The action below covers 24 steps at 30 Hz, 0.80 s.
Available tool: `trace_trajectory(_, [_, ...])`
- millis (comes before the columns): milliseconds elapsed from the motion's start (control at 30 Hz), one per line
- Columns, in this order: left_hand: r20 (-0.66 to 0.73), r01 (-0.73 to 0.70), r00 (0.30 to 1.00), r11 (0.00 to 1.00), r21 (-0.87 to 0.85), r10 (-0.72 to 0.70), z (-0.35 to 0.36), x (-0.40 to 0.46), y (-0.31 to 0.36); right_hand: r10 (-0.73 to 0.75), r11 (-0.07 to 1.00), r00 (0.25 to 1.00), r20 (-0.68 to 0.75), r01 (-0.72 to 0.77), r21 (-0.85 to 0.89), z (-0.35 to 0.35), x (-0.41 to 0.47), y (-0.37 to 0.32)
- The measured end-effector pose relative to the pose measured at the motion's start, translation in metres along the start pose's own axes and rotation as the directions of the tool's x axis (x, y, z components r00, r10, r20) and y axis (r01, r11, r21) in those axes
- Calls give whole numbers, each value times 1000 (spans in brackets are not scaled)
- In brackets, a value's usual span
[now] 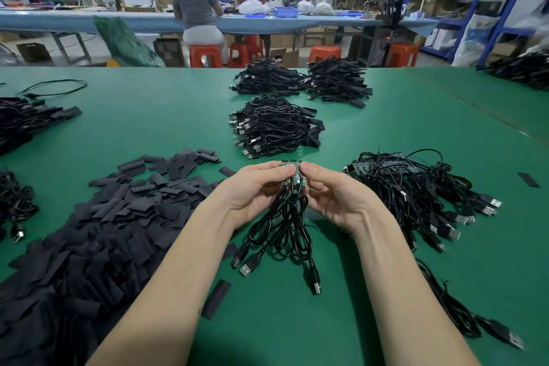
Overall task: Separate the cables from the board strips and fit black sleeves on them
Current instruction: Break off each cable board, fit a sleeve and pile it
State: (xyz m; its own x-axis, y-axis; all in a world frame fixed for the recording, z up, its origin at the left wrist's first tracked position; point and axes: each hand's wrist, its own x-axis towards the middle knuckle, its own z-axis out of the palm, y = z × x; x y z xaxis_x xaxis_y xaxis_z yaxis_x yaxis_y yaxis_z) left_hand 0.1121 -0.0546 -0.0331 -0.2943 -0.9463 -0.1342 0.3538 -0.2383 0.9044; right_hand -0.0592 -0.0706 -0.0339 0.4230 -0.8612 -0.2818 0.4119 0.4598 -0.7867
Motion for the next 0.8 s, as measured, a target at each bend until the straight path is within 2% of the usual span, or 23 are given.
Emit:
trace_trajectory(133, [50,24,999,999,-28,-23,-2,2,-2,-16,999,1000,12,16,47,1,-7,-2])
trace_trajectory(200, [-36,31,999,998,52,-29,-4,6,-6,-49,999,999,7,49,9,-2,-12,-8])
trace_trajectory(267, [-176,24,984,978,205,13,-2,8,-13,-70,997,997,37,71,-29,-5,-18,-14])
trace_trajectory(333, [-246,2,960,878,479,132,1,9,-17,-74,996,993,97,78,-37,-6,-23,-18])
trace_trajectory(400, [-217,-8,944,674,739,250,2,11,-20,-71,994,987,145,81,-67,-3,-24,-19])
trace_trajectory(467, [-194,-35,905,520,853,379,4,13,-20,-72,990,995,73,80,-114,2,-18,-18])
trace_trajectory(500, [-199,-64,875,512,856,442,4,15,-20,-83,983,997,-1,82,-163,3,-13,-16])
trace_trajectory(567, [-259,-134,843,650,748,471,6,18,-18,-124,960,984,-127,86,-265,3,-6,-12])
trace_trajectory(633, [-275,-153,904,847,510,328,9,19,-19,-159,938,968,-194,86,-336,1,-2,-10])
trace_trajectory(667, [-256,-134,932,901,414,256,12,20,-20,-174,930,960,-219,88,-357,1,-1,-9])
trace_trajectory(800, [-140,-117,979,974,196,145,18,17,-27,-230,923,930,-287,115,-367,5,-3,-10])
